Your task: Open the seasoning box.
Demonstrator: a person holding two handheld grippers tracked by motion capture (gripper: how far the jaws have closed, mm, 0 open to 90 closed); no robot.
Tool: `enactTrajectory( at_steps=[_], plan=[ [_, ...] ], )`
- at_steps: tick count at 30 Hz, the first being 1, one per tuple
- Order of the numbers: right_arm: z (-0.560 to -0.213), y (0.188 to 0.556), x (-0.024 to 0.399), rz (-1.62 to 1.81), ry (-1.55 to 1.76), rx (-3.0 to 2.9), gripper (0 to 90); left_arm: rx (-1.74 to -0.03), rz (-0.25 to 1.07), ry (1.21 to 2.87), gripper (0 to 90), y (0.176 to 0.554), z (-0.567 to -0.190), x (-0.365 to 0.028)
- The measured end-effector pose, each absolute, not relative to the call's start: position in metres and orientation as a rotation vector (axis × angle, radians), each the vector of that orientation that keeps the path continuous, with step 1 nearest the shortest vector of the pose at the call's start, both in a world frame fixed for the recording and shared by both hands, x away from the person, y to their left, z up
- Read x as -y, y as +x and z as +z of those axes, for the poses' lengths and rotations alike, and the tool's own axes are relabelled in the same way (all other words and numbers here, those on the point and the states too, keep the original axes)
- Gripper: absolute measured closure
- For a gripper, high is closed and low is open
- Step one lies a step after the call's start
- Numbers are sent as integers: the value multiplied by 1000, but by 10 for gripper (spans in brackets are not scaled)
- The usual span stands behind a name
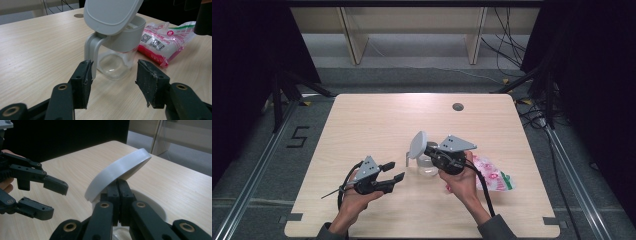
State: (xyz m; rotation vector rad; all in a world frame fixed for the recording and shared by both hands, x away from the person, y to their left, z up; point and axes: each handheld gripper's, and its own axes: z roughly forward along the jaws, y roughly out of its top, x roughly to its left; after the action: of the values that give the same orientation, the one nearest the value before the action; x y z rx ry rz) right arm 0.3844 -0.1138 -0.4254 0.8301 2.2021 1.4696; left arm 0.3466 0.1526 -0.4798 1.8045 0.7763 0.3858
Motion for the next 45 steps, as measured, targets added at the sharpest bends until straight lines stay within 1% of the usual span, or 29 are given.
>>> enactTrajectory(
  at_steps=[6,7,10,13,17,22,28,36,40,45],
  plan=[
    [-424,387,98,1479,750,-2201,900,-811,383,1808,447,345,-487,-157],
    [-425,384,95,1489,788,-2198,900,-812,380,1806,447,345,-488,-157],
    [-426,381,93,1483,735,-2236,894,-821,383,1812,446,345,-489,-158],
    [-424,375,100,1472,745,-2233,885,-819,379,1811,440,345,-491,-158],
    [-425,366,123,1446,753,-2233,884,-831,381,1811,427,345,-491,-158],
    [-437,357,159,1400,847,-2208,887,-824,370,1812,430,346,-493,-158],
    [-454,350,180,1299,911,-2208,897,-823,364,1822,420,345,-494,-156],
    [-468,343,182,1218,917,-2252,900,-838,353,1831,336,346,-494,-157],
    [-476,343,178,1173,924,-2286,900,-829,381,1855,327,343,-495,-157],
    [-483,347,172,1109,895,-2308,900,-840,365,1872,300,342,-497,-156]
  ],
)
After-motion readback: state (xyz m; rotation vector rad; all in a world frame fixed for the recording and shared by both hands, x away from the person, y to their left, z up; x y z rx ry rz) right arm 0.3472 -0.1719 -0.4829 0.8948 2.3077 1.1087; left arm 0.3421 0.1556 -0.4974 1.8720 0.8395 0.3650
